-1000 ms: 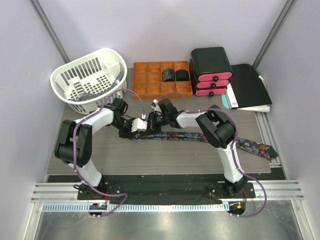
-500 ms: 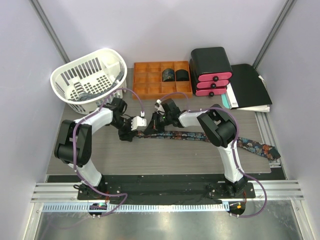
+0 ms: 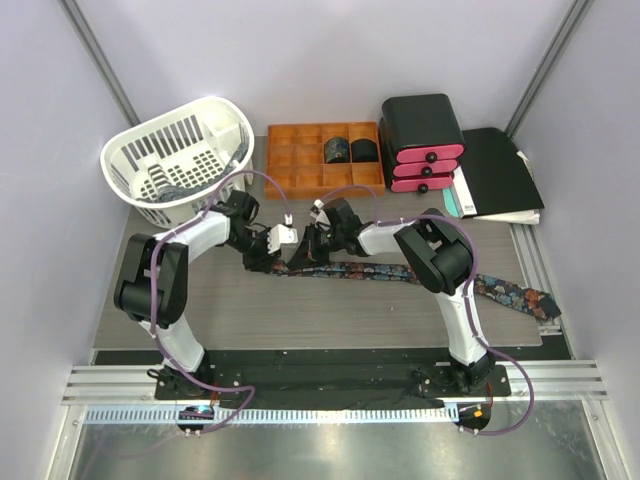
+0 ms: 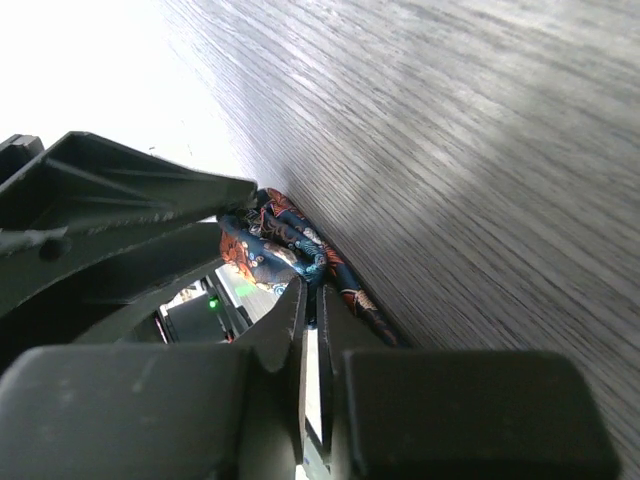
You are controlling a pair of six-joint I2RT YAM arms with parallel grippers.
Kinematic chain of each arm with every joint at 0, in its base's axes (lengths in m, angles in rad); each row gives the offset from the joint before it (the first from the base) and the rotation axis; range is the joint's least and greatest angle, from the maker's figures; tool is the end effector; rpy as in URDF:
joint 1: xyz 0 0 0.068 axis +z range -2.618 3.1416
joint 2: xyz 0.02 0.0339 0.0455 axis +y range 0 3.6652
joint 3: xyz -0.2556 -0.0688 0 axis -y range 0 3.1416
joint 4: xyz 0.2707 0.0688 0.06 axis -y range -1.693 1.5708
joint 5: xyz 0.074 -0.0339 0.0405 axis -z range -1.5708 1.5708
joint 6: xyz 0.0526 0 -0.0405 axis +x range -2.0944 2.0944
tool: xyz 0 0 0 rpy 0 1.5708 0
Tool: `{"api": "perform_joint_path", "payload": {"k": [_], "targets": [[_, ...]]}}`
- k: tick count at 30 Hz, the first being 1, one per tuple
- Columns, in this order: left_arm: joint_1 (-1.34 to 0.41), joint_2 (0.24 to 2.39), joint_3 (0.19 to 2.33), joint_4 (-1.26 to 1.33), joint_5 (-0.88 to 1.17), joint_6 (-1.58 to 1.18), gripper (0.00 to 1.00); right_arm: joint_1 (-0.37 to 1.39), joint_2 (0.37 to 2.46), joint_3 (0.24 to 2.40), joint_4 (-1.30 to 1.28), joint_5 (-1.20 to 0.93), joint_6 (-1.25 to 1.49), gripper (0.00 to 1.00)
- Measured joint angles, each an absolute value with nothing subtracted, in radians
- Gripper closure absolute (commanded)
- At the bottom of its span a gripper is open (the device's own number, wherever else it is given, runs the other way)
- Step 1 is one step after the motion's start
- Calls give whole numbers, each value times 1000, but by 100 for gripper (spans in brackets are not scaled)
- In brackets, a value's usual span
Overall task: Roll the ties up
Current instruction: Roll the tie at the center of the board.
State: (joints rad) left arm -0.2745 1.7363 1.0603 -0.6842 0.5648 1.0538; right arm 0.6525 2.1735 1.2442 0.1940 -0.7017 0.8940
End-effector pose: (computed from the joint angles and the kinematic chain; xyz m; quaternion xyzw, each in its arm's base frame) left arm 0.3154 -0.1181 0.1272 0.6118 0.7340 -0.2180 0.1986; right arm 0.3446 0.3061 0.0665 -0.0350 0.8689 0.4909 0.0532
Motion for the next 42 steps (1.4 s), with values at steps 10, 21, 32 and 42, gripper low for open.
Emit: {"api": "perform_joint_path", "payload": {"k": [10,21,32,42], "targets": [[-305,1738,1116,-701,597,1030,76,648,2174,1211,290,-724,974,70],[-351,1778,1145,-701,593,1019,74,631,2184,1140,444,-747,1111,74],[-401,1840,1197,-733,512,1002,74,628,2190,1127,489,-750,1179,69],[-406,1844,1202,-741,497,1007,75,601,2072,1147,334,-746,1077,66]]}}
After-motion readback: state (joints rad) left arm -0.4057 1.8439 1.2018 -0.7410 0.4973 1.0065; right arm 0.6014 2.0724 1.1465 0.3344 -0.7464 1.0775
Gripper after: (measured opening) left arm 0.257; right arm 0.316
